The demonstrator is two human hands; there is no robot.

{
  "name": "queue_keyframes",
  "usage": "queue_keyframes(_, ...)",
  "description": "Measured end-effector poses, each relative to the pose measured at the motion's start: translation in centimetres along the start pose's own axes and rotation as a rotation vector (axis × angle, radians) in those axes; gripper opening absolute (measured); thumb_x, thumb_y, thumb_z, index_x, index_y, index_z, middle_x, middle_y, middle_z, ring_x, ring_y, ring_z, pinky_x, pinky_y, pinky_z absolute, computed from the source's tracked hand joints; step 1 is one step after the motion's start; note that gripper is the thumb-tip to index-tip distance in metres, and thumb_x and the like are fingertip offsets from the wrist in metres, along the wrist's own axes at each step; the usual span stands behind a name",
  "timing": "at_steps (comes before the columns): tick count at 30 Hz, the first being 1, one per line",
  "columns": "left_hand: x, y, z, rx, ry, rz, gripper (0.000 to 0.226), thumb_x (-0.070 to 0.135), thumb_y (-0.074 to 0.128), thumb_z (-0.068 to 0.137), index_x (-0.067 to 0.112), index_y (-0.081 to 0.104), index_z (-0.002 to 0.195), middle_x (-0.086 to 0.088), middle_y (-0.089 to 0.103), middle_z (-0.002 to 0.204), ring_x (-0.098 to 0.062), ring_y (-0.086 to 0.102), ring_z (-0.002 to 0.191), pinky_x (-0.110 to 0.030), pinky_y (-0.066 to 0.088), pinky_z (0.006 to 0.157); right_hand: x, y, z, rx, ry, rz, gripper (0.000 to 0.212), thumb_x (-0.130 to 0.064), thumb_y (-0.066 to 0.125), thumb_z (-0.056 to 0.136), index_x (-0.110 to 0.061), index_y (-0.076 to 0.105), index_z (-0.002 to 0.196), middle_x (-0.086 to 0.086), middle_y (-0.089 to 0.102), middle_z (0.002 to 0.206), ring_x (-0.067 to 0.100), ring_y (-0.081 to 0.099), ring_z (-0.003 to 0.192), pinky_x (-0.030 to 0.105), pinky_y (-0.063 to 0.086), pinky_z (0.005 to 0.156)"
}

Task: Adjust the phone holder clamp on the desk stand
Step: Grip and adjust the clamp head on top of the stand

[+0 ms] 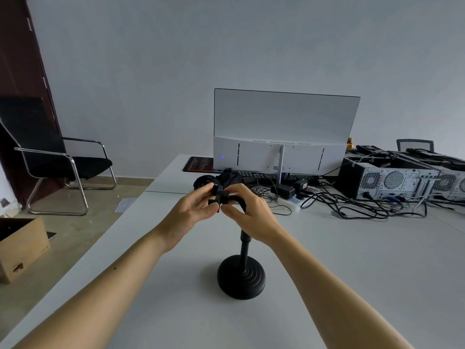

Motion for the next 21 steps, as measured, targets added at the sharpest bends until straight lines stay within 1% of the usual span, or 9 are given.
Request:
queue_keyframes(2, -0.1, 0.0, 0.0, 0.000, -0.005, -0.003, 0.074, 0.038, 0.067, 0.079, 0.025, 0.037, 0.145, 0.011, 0.053, 0.142, 0.000, 0.044, 0.133, -0.012, 0.047, 0.092, -0.2, 0.1, 0.4, 0.005, 0.019, -0.029, 0.019, -0.030, 0.058, 0.093, -0.020, 0.060, 0.109, -0.005, 0.072, 0.087, 0.005, 0.061, 0.073, 0.018, 0.042, 0.063)
queue_keyframes(4, -0.2, -0.1, 0.0, 0.009, -0.008, -0.008, 0.074, 0.038, 0.068, 0.078, 0.025, 0.038, 0.145, 0.011, 0.054, 0.142, -0.002, 0.045, 0.133, -0.012, 0.047, 0.092, -0.4, 0.1, 0.7, -0.007, 0.038, -0.058, 0.021, -0.036, 0.052, 0.096, -0.019, 0.062, 0.102, -0.004, 0.072, 0.078, 0.000, 0.055, 0.062, 0.020, 0.037, 0.057)
queue_keyframes(5, -0.2, -0.1, 0.0, 0.014, -0.009, -0.009, 0.074, 0.038, 0.068, 0.078, 0.025, 0.038, 0.145, 0.010, 0.054, 0.141, -0.004, 0.045, 0.133, -0.012, 0.047, 0.093, -0.4, 0.1, 0.9, -0.012, 0.054, -0.062, 0.024, -0.038, 0.049, 0.097, -0.018, 0.063, 0.097, -0.002, 0.071, 0.075, 0.002, 0.054, 0.060, 0.022, 0.037, 0.057)
queue_keyframes(8, -0.2, -0.1, 0.1, 0.015, -0.007, -0.014, 0.071, 0.037, 0.068, 0.078, 0.027, 0.040, 0.143, 0.011, 0.057, 0.139, -0.005, 0.048, 0.131, -0.010, 0.046, 0.092, -0.8, 0.1, 1.5, -0.010, 0.099, -0.074, 0.031, -0.039, 0.045, 0.097, -0.022, 0.056, 0.073, 0.009, 0.069, 0.074, 0.021, 0.058, 0.067, 0.038, 0.044, 0.064)
queue_keyframes(10, -0.2, 0.0, 0.1, 0.008, -0.004, -0.012, 0.068, 0.037, 0.068, 0.079, 0.030, 0.042, 0.141, 0.014, 0.059, 0.135, -0.003, 0.049, 0.129, -0.009, 0.046, 0.090, -1.2, 0.2, 1.7, -0.011, 0.145, -0.059, 0.036, -0.039, 0.044, 0.097, -0.023, 0.052, 0.066, 0.015, 0.069, 0.076, 0.031, 0.061, 0.075, 0.044, 0.046, 0.071)
queue_keyframes(11, -0.2, 0.0, 0.1, 0.006, -0.002, -0.012, 0.067, 0.037, 0.068, 0.079, 0.030, 0.042, 0.140, 0.016, 0.060, 0.135, -0.002, 0.049, 0.129, -0.008, 0.046, 0.090, -1.2, 0.2, 1.7, -0.011, 0.172, -0.036, 0.037, -0.039, 0.043, 0.097, -0.021, 0.054, 0.067, 0.016, 0.069, 0.077, 0.033, 0.062, 0.077, 0.045, 0.047, 0.072)
queue_keyframes(13, -0.2, 0.0, 0.1, 0.009, 0.002, -0.016, 0.070, 0.037, 0.068, 0.079, 0.027, 0.042, 0.142, 0.014, 0.059, 0.136, -0.003, 0.049, 0.129, -0.009, 0.046, 0.091, -1.3, 0.2, 1.8, -0.020, 0.217, 0.016, 0.040, -0.041, 0.043, 0.097, -0.016, 0.059, 0.069, 0.015, 0.069, 0.073, 0.028, 0.062, 0.072, 0.043, 0.047, 0.070)
queue_keyframes(16, -0.2, 0.0, 0.1, -0.002, 0.005, -0.003, 0.067, 0.039, 0.069, 0.079, 0.030, 0.044, 0.140, 0.014, 0.060, 0.134, -0.003, 0.051, 0.127, -0.012, 0.047, 0.091, -1.3, 0.3, 1.9, -0.032, 0.301, 0.094, 0.046, -0.044, 0.043, 0.096, -0.013, 0.065, 0.069, 0.005, 0.064, 0.063, 0.016, 0.056, 0.062, 0.032, 0.041, 0.062)
queue_keyframes(21, -0.2, -0.1, 0.2, -0.004, -0.001, 0.015, 0.073, 0.038, 0.067, 0.081, 0.024, 0.036, 0.146, 0.008, 0.055, 0.141, -0.006, 0.046, 0.133, -0.028, 0.040, 0.107, -1.1, 0.4, 2.2, -0.029, 0.406, 0.197, 0.050, -0.047, 0.046, 0.093, -0.012, 0.068, 0.065, 0.000, 0.063, 0.053, 0.017, 0.058, 0.063, 0.032, 0.043, 0.070)
Point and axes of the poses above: each hand's wrist, its own z-axis towards the middle knuckle, its own y-axis out of the palm, x = y × z, the point moved 2 cm from there along z, towards the middle knuckle
